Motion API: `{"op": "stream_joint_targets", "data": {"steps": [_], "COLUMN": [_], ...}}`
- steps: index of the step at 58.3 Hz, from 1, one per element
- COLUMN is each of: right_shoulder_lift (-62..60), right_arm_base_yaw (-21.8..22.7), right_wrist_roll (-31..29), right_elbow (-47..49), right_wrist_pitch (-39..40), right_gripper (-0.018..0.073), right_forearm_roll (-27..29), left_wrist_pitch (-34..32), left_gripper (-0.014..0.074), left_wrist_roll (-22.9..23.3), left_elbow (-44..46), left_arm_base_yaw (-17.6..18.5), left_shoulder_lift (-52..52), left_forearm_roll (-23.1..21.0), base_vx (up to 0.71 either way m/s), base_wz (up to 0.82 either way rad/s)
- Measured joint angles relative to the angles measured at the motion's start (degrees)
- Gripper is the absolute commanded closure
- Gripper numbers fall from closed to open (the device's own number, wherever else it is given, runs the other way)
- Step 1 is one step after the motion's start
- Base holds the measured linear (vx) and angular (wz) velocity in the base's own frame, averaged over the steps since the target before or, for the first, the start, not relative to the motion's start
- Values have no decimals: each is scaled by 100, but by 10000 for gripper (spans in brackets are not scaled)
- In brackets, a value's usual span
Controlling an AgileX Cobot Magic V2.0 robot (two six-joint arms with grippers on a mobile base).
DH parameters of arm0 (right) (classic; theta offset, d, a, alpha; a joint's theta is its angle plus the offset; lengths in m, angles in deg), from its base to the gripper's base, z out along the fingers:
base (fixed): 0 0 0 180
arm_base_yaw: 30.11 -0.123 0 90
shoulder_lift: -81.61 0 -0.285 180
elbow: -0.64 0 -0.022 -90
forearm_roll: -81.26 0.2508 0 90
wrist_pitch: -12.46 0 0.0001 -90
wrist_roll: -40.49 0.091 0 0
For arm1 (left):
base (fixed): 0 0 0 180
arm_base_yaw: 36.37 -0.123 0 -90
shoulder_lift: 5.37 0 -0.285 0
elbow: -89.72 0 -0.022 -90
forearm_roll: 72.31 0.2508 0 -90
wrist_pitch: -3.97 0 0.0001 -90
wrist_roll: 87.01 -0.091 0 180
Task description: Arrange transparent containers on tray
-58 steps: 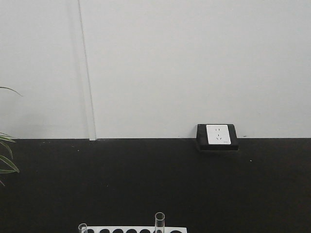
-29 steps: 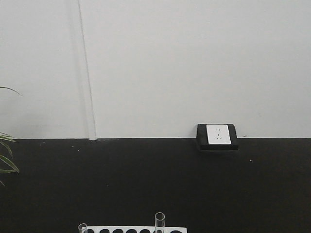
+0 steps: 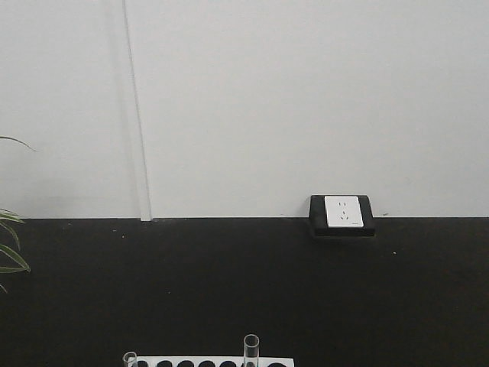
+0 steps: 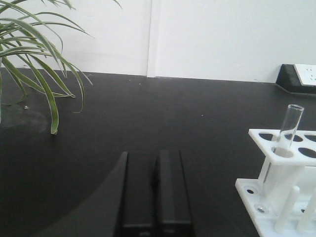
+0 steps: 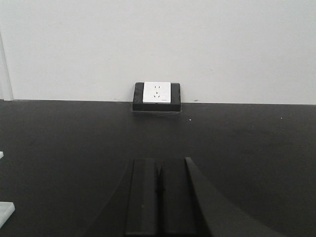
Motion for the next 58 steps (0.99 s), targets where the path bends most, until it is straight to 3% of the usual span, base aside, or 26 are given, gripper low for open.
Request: {"op": "stream_joint_targets", "data": {"steps": [25, 35, 40, 48, 58], "right_shoulder_lift": [0, 50, 256, 887, 1883], "right_arm_base_yaw": [0, 0, 0, 0, 0], "right_wrist_roll": [0, 0, 0, 0, 0], "right_elbow": [0, 397, 969, 2080, 3146], "right_wrist_pitch": [522, 258, 5, -469, -617], "right_gripper": [571, 571, 571, 571, 571], "right_forearm_roll": [0, 0, 0, 0, 0], "left_wrist_pitch": [-918, -1432, -1274, -763, 43], "left_gripper": [603, 603, 603, 603, 603], "left_wrist_roll": [0, 0, 0, 0, -71], "left_elbow": [-5, 9, 240, 1445, 2944], "left_arm_base_yaw": [0, 0, 0, 0, 0], "left_shoulder_lift": [0, 0, 0, -277, -1104], "left_forearm_roll": [0, 0, 0, 22, 604], "base_vx": [0, 0, 0, 0, 0], "base_wz": [0, 0, 0, 0, 0]}}
